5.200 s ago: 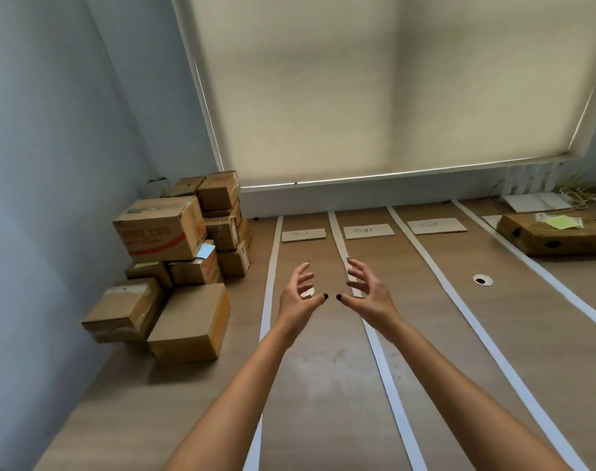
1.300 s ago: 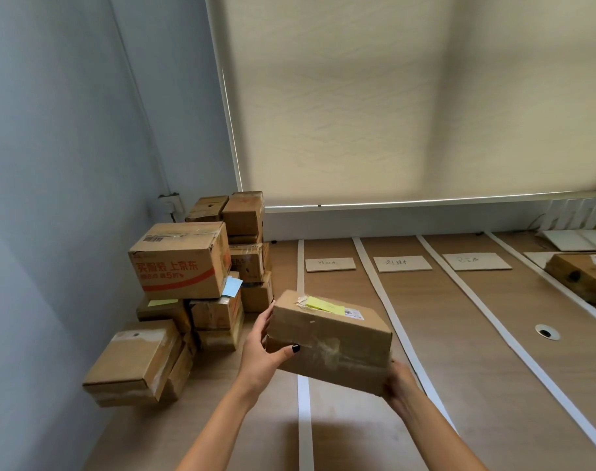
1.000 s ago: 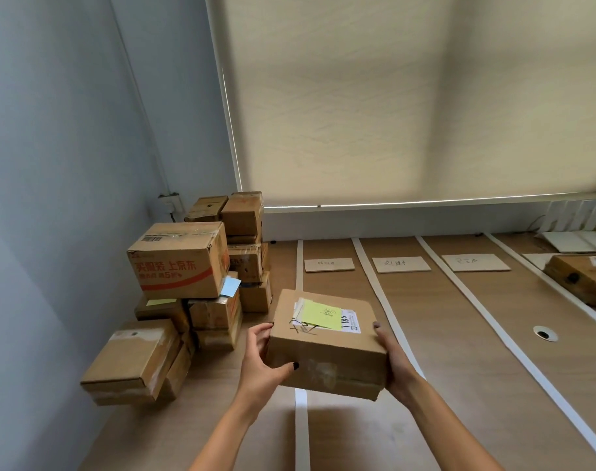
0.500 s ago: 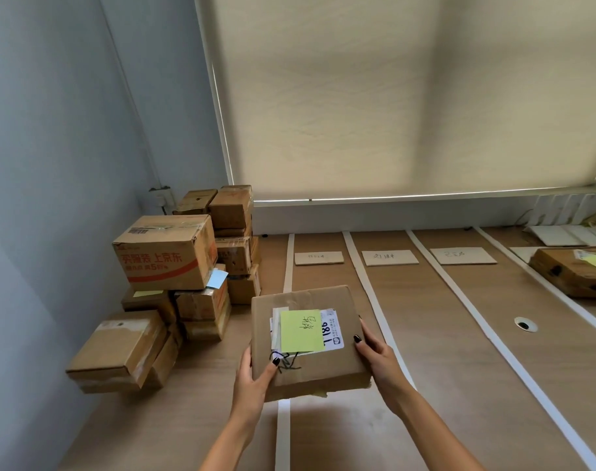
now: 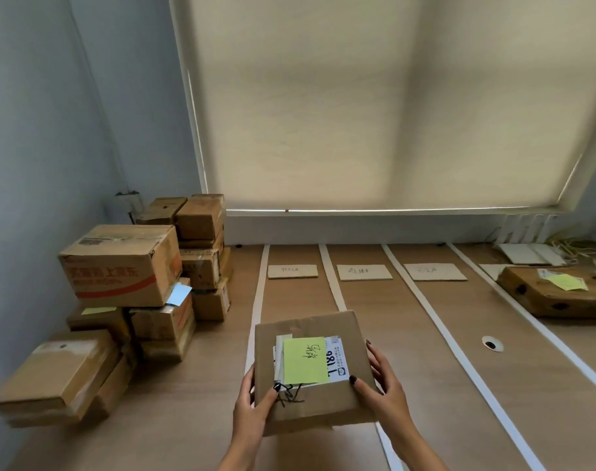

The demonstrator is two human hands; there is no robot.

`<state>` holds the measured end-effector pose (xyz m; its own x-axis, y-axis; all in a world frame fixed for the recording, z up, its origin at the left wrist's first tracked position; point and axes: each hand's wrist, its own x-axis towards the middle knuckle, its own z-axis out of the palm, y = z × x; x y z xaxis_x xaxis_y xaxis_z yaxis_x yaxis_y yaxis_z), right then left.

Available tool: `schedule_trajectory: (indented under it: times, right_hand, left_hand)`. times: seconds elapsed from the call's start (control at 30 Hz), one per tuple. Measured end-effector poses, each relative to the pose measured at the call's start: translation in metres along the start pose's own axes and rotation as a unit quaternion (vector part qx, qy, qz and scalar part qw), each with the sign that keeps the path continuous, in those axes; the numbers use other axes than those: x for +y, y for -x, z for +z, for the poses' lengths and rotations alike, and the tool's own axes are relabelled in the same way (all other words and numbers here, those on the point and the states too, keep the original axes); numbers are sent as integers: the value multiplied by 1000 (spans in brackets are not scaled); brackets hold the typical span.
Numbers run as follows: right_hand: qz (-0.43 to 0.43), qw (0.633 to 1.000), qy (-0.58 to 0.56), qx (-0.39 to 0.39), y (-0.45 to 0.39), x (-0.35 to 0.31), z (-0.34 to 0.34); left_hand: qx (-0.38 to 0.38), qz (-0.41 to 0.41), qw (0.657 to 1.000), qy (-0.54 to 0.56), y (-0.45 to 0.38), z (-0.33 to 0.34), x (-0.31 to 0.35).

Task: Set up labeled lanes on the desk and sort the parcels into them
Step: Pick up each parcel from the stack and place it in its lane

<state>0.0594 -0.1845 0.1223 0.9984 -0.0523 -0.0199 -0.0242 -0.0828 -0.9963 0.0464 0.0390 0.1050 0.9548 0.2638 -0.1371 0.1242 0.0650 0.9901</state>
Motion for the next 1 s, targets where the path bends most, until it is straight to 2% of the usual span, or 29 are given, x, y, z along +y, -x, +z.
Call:
schedule_trajectory:
  times: [0.17,0.33,0.53,0.83,1.0]
  right_hand:
    - [-16,1000,-15,-9,-6,1,-88]
    - [-27,999,5,-21,-19,10,-217]
    - [15,1000,12,-21,-20,16,-359]
    - [31,998,18,61,-32,37,-509]
    - [42,993,36,107,-59,57,-610]
  left_hand:
    - [-12,13,1000,-3,18,87,6]
    - [-8,21,1000,5,43,205,-11]
    - [-44,-10,999,15,78,334,-13]
    - [-129,-7,992,-10,92,486,-21]
    - [-152,3,988,-38,92,591,-34]
